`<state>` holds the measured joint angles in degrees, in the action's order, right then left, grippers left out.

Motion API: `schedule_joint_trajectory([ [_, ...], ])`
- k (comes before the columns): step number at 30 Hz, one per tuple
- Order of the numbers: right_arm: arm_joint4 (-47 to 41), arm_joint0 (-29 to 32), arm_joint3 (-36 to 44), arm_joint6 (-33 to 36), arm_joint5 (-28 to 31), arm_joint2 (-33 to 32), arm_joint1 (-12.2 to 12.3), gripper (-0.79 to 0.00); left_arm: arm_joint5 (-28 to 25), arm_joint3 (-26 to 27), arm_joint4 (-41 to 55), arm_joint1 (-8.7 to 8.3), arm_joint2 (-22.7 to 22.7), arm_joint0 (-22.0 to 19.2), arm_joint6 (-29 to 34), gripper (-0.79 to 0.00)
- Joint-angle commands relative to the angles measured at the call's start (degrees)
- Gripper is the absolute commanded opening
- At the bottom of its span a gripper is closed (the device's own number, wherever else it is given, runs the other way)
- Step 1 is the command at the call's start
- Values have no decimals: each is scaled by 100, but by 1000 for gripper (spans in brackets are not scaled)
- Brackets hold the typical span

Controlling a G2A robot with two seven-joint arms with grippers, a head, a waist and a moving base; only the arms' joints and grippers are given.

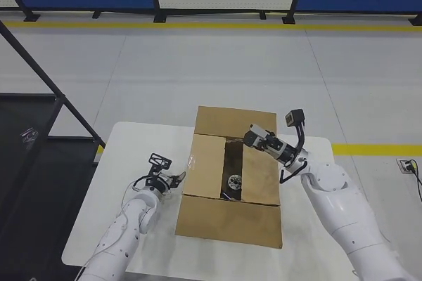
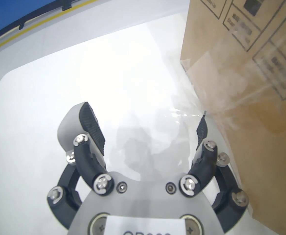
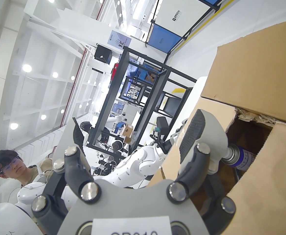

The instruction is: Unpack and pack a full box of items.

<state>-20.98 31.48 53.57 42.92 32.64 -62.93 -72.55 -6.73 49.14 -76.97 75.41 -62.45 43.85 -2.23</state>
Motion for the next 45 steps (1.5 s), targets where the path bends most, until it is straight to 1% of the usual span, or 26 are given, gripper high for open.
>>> schedule_joint_trajectory([
  [1,20,21,36,-10,-31,-15,2,0,4,-54,13,35,69,-23,-23,0],
  [4,50,39,89,-14,-67,-30,3,0,40,-112,37,82,142,-49,-72,0],
  [7,89,50,127,-29,-92,-43,2,0,51,-191,-135,118,263,-104,-63,0],
  [12,111,75,165,-26,-115,-74,2,0,88,-381,-109,168,299,-193,-50,0],
  [18,121,106,171,-8,-125,-116,5,0,275,-587,-44,207,247,-276,-226,0],
  [24,129,121,179,6,-111,-143,2,0,459,-538,115,203,68,-215,-610,0],
  [29,125,113,162,41,-120,-155,-4,0,649,-504,159,161,-135,-137,-691,0],
  [35,113,86,136,73,-119,-168,-13,0,459,-467,16,43,-392,0,-701,0],
  [45,103,-14,46,152,-125,-145,-42,0,420,-184,-20,-128,-873,267,-588,0],
])
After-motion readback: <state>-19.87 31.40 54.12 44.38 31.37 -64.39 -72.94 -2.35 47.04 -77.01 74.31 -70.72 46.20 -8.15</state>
